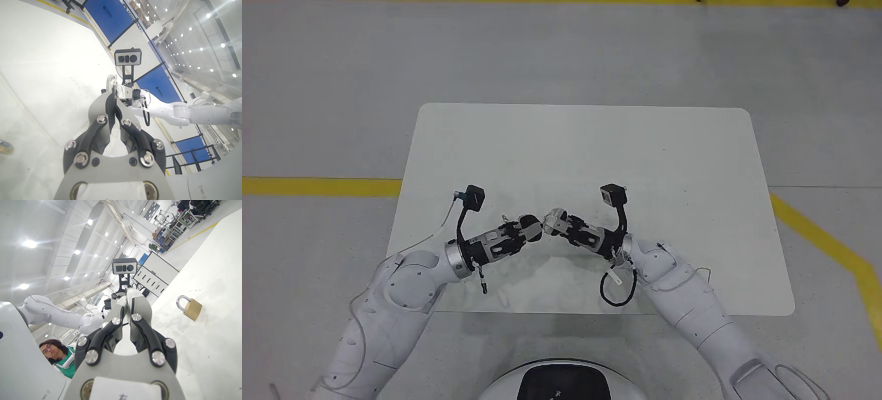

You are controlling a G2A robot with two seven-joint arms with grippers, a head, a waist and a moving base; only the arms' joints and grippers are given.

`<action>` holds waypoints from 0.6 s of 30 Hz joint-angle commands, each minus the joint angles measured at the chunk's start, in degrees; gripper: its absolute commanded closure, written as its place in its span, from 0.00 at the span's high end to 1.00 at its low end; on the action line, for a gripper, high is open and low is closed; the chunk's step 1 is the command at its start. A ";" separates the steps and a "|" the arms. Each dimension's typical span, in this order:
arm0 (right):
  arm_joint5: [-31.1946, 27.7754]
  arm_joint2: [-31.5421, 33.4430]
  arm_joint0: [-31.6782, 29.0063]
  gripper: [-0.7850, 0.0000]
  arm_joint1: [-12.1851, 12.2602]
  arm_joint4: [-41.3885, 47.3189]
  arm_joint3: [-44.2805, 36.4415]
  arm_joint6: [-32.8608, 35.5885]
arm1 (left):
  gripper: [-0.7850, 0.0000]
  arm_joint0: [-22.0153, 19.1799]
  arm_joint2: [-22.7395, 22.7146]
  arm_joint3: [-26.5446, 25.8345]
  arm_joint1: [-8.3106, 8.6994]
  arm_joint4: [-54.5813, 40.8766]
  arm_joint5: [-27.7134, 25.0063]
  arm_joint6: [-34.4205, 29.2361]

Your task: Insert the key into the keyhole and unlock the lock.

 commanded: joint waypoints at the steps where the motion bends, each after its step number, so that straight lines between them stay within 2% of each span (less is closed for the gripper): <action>1: 0.00 0.34 -0.02 0.00 -0.02 0.14 0.14 0.42 | 0.00 -0.13 -0.08 0.11 0.04 0.21 0.12 0.32; 12: 0.00 3.49 -0.57 0.00 1.32 -4.09 -0.58 6.78 | 0.00 0.33 -1.73 -1.11 0.57 2.21 0.29 1.18; 13: 0.00 3.75 -0.73 0.05 1.48 -4.45 -0.79 7.22 | 0.00 0.39 -1.81 -1.30 0.62 2.56 0.30 1.09; 14: 0.00 4.06 -0.91 0.38 1.64 -4.67 -0.98 7.48 | 0.00 0.45 -1.87 -1.49 0.67 2.83 0.29 1.02; 15: 0.00 4.37 -1.11 0.94 1.79 -4.72 -1.20 7.64 | 0.00 0.48 -1.89 -1.63 0.73 3.12 0.26 0.71; 16: 0.00 4.68 -1.31 1.00 1.93 -4.65 -1.36 7.81 | 0.00 0.48 -1.84 -1.76 0.80 3.23 0.15 0.08; 18: 0.00 5.05 -1.72 1.00 2.20 -3.96 -1.84 8.52 | 0.00 0.45 -1.64 -1.77 0.98 2.65 -0.40 -2.09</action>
